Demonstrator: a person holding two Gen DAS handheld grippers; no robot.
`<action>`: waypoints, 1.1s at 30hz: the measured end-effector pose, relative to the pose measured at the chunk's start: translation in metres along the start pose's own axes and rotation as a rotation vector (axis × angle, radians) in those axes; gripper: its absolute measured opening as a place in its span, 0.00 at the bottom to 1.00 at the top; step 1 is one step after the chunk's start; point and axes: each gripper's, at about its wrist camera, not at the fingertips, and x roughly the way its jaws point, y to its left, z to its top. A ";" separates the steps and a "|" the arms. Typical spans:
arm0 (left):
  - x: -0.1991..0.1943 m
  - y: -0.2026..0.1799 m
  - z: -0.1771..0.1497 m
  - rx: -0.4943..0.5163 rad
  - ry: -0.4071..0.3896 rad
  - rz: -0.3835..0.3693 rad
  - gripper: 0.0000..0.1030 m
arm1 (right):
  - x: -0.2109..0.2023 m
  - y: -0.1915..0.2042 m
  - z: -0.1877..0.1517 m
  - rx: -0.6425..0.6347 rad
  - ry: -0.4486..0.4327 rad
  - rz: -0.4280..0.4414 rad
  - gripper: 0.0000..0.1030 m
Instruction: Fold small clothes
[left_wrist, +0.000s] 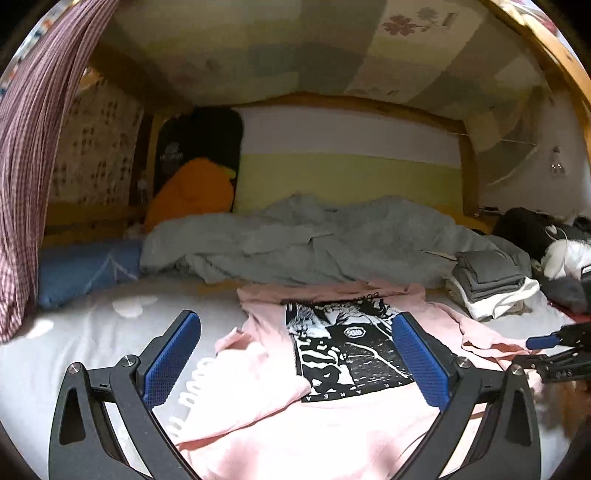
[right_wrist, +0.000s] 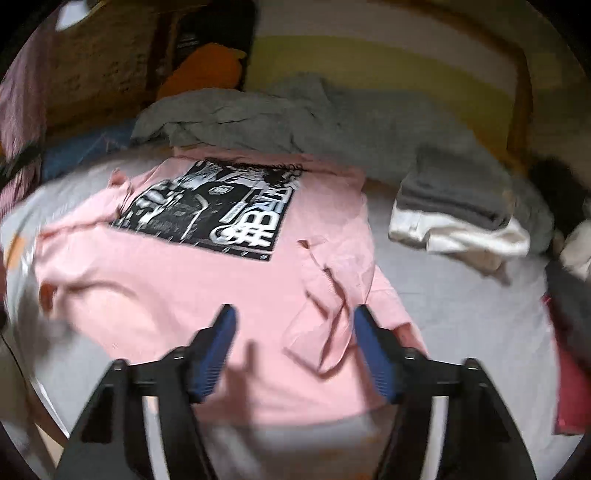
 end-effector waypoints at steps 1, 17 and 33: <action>0.003 0.005 0.000 -0.034 0.017 -0.010 1.00 | 0.006 -0.010 0.004 0.032 0.010 0.016 0.52; 0.052 0.031 -0.030 -0.166 0.232 0.029 1.00 | 0.042 -0.074 0.036 0.095 0.005 -0.192 0.03; 0.065 0.014 -0.039 -0.059 0.324 0.025 1.00 | 0.024 -0.153 0.034 0.410 0.018 -0.067 0.06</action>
